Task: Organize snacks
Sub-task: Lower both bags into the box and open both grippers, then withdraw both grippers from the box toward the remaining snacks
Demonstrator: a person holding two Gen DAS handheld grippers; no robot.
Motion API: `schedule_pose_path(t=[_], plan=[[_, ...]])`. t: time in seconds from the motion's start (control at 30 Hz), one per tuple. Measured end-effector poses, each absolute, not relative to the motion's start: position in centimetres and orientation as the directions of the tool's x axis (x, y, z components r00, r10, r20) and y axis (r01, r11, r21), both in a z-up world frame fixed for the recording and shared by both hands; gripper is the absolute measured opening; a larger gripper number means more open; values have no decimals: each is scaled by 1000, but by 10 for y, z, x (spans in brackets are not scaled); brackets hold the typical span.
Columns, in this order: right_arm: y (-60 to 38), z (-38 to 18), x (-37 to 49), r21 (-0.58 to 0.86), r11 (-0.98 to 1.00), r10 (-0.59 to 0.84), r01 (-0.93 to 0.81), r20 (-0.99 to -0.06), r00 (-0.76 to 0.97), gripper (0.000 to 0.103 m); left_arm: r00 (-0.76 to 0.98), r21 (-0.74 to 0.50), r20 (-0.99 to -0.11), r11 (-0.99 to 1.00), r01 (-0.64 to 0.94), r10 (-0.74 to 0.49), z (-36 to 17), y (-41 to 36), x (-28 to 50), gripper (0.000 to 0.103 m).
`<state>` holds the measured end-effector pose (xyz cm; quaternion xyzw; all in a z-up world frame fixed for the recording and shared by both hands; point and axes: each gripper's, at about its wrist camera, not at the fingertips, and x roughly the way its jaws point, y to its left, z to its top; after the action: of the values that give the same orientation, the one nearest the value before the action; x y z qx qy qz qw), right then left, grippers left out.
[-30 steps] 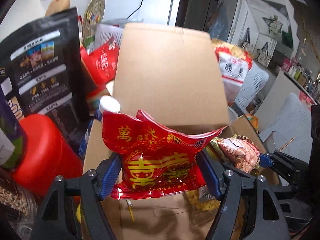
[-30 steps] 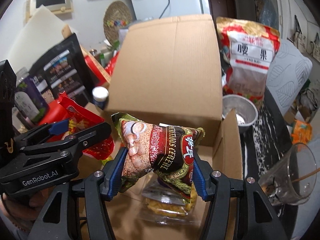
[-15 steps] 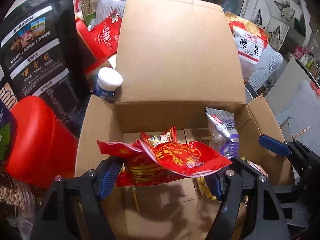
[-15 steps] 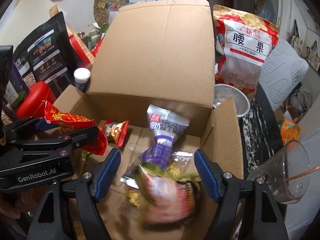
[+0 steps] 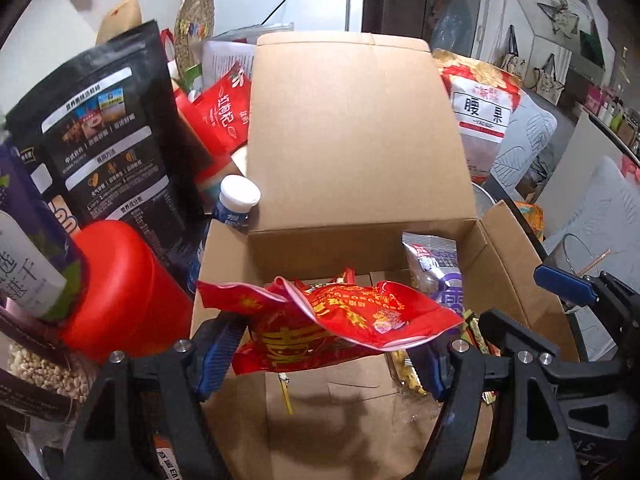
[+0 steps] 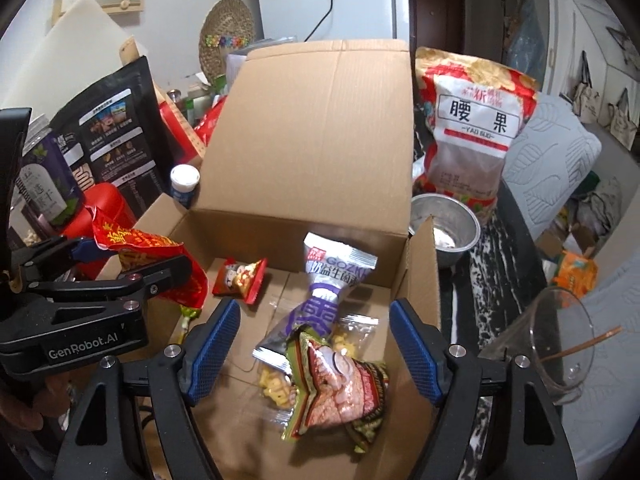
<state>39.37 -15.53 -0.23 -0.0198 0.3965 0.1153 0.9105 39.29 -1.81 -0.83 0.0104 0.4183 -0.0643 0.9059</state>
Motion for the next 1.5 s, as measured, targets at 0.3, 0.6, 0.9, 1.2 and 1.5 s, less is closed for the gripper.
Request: schedule_pose_path(t=[0.3, 0.6, 0.9, 1.2, 1.5], plan=[[-162, 6, 376, 41, 977, 175, -211, -725, 666, 78, 604, -52, -789, 991, 124, -117, -10, -22, 388, 75], [-165, 25, 347, 38, 979, 170, -201, -702, 692, 78, 685, -20, -722, 993, 115, -94, 26, -17, 362, 83], [-164, 52, 309, 45, 977, 185, -208, -660, 728, 78, 730, -25, -674, 991, 134, -116, 58, -9, 318, 83], [-158, 81, 257, 19, 975, 190, -223, -601, 777, 78, 774, -27, -617, 987, 161, -144, 84, -4, 263, 83], [-157, 87, 203, 25, 976, 195, -216, -541, 818, 80, 805, 2, -562, 973, 230, -189, 95, -3, 206, 83]])
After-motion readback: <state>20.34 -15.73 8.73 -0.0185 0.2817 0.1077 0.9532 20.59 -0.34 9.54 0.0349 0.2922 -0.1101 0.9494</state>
